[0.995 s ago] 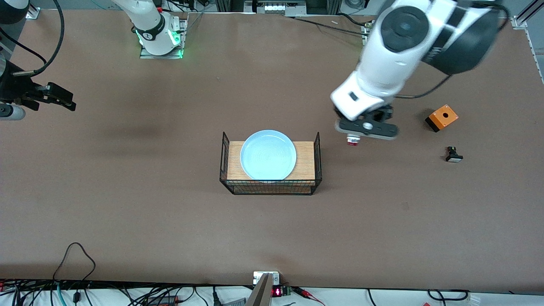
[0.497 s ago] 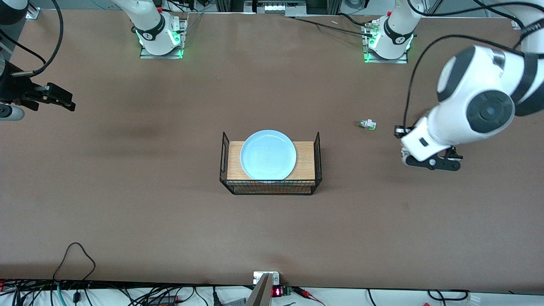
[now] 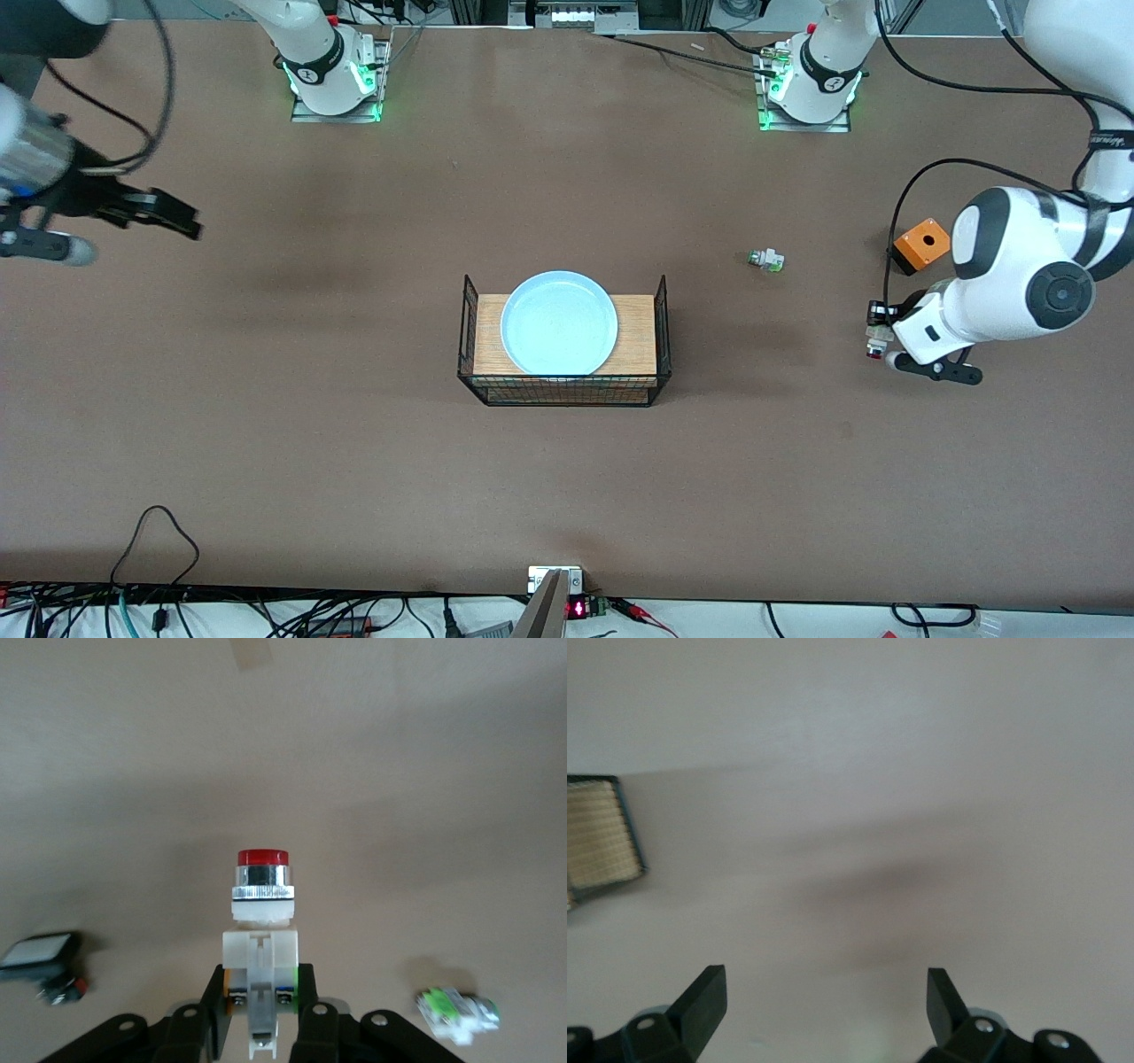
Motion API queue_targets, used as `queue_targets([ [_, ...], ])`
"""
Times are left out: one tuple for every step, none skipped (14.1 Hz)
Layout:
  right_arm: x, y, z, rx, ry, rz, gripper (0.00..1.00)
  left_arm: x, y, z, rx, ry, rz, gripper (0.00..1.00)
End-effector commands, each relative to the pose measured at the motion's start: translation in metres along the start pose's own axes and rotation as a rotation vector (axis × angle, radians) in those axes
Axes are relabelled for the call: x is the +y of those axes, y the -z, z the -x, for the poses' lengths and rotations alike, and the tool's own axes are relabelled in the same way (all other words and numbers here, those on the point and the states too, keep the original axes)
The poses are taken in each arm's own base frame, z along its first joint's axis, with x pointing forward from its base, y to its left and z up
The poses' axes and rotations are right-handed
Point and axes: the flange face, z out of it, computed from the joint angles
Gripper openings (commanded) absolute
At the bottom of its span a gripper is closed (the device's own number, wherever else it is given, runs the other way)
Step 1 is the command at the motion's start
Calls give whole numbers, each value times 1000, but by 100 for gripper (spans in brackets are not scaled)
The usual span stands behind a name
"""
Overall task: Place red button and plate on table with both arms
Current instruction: 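Lower the button onto the table while the right gripper reaches the plate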
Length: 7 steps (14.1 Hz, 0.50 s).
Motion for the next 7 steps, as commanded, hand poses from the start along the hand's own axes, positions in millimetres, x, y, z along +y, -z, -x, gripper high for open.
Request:
queue_targets([
  [-84,-19,24,-45,-147,-44,100,-13,-38,4,28,-32,-15,15],
  [-107,-25,30,-51,-191,-73,100,-17,-54,3,39,-28,-1,15],
  [-138,-35,36,-38,-221,-87,100,-16,-63,3,50,-31,3,15],
  [-166,-45,43,-24,-247,-96,100,-14,-71,3,63,-30,9,15],
  [-194,-56,51,-9,-295,-107,100,-15,-80,1,71,-30,18,15],
  [-214,-63,53,-2,-367,-126,100,-15,-89,-1,77,-29,27,16],
  [-235,-72,57,0,-429,-129,100,-18,-94,-2,85,-22,30,25],
])
